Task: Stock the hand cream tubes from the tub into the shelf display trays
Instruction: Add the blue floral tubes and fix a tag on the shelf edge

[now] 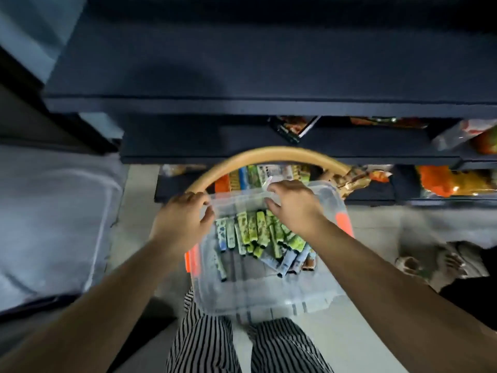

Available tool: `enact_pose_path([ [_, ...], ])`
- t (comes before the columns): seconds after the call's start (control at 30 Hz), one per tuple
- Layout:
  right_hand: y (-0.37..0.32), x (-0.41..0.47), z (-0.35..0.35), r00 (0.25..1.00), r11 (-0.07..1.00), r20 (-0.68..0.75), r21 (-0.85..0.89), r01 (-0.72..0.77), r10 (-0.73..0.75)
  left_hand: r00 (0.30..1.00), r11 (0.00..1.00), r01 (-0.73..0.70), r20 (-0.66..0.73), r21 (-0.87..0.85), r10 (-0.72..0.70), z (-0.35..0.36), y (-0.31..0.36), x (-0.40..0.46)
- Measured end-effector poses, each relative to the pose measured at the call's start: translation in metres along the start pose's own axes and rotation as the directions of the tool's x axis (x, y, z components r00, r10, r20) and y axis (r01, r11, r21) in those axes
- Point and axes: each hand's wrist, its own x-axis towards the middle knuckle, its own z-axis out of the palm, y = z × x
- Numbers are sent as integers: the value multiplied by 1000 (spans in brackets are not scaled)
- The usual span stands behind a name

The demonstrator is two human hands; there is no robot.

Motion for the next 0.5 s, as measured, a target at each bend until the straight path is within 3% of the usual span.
enact_pose_path([
  [0.1,-5,-3,51,995,995,104,97,-6,-4,973,969,225,73,-106,-218,37,-11,-38],
  [0.23,-14,-7,119,947,977,316,180,-118,56,859,840,510,162,-186,-486,84,-22,-73],
  [0.4,-27,-6,214,807,881,578,314,-353,118,774,682,631,242,-370,-585,148,-27,-105],
  [0.5,-36,0,261,737,797,655,349,-492,168,757,605,637,236,-478,-610,173,-28,-113],
])
